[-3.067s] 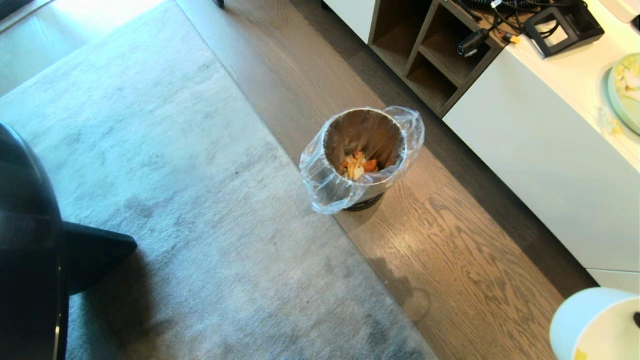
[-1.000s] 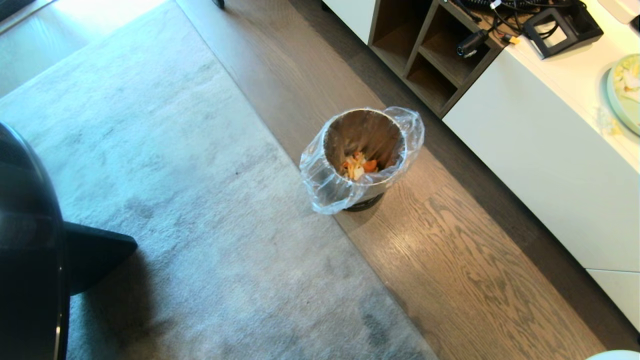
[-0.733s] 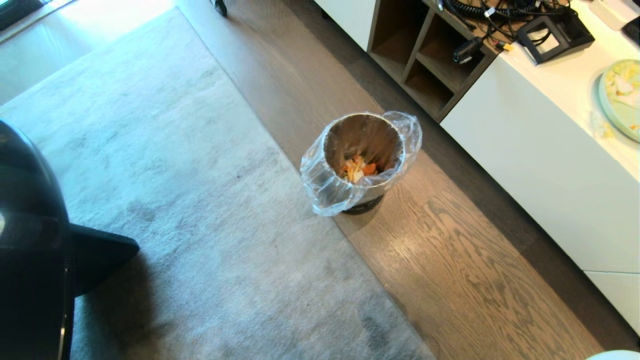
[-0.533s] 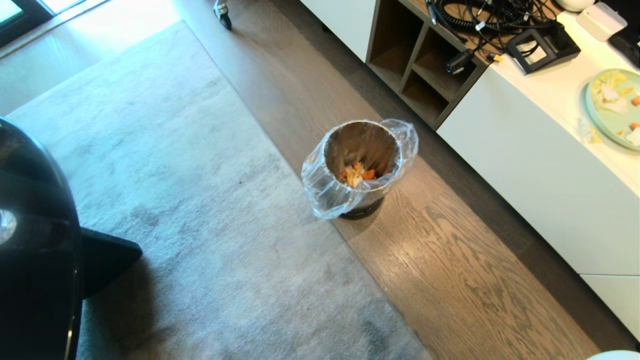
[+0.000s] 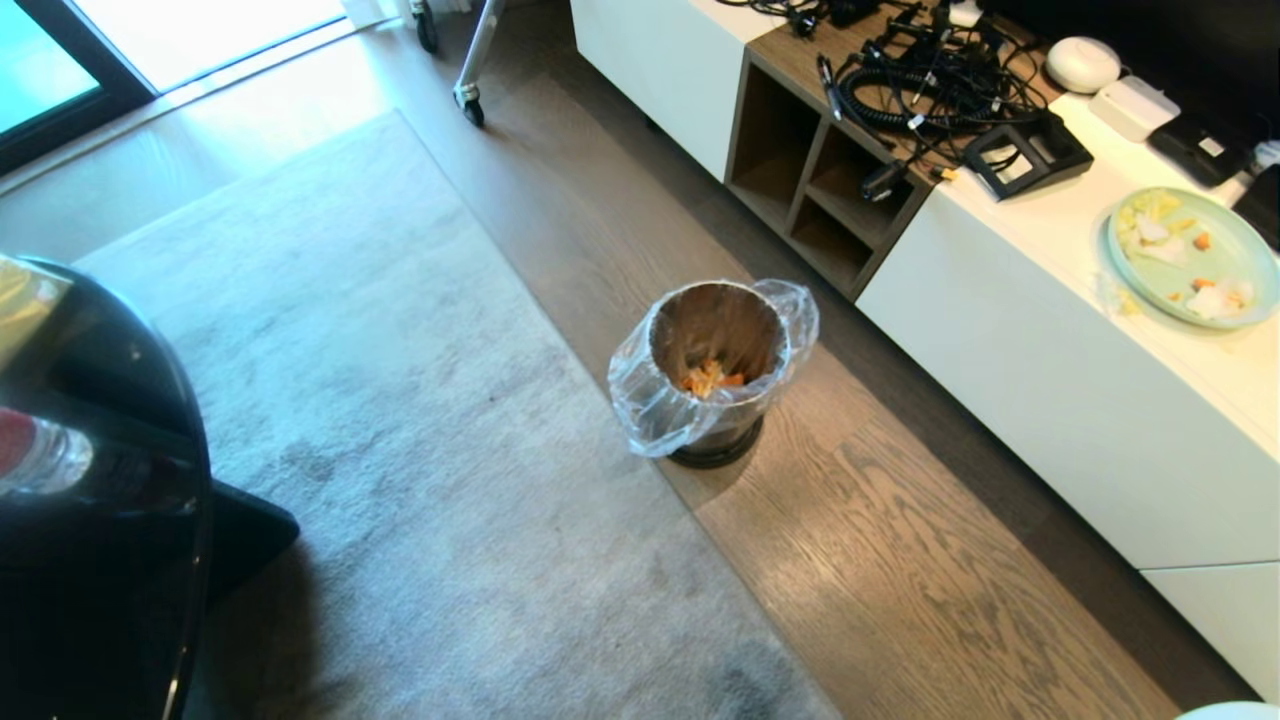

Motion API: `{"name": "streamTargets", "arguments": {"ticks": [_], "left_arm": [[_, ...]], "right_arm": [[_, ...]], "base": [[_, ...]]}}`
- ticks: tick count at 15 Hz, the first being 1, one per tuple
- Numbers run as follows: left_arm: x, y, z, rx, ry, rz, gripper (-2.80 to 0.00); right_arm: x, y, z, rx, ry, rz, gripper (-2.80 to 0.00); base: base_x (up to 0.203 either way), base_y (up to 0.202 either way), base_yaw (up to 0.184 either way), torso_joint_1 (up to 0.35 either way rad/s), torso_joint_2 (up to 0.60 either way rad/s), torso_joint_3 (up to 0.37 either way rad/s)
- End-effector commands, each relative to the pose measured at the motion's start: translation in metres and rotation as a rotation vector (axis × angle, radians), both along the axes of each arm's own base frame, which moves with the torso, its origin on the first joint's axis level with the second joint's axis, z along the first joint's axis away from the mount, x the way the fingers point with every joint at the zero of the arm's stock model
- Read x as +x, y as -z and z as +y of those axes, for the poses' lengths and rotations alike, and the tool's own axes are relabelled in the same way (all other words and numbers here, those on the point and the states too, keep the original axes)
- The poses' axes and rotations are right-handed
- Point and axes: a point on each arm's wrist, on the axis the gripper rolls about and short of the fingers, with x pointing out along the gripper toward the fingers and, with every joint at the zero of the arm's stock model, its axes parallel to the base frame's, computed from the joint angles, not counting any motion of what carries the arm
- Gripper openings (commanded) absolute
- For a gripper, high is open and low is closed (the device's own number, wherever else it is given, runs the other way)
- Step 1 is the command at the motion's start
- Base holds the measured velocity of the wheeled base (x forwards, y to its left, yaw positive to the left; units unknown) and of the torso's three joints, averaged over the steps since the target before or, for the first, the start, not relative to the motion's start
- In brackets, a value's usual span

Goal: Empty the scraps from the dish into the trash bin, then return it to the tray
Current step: Put the bowl back to the table

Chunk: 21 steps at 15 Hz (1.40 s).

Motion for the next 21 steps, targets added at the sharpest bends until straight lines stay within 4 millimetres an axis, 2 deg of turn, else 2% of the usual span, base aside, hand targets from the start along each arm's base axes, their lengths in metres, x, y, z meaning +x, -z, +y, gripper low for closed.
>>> {"name": "streamTargets", "arguments": {"ticks": [1, 21], "left_arm": [[0.0, -0.0001, 0.0, -0.001, 0.0, -0.001, -2.8], [0.0, -0.0001, 0.0, -0.001, 0.0, -0.001, -2.8]], "right_arm": [[0.0003, 0.0001, 0.0, -0.001, -0.001, 0.004, -2.8], [0.0003, 0.0001, 0.0, -0.001, -0.001, 0.004, -2.8]], "base": [[0.0, 0.0, 0.0, -0.001, 0.0, 0.2], [0.0, 0.0, 0.0, 0.002, 0.0, 0.203]]}}
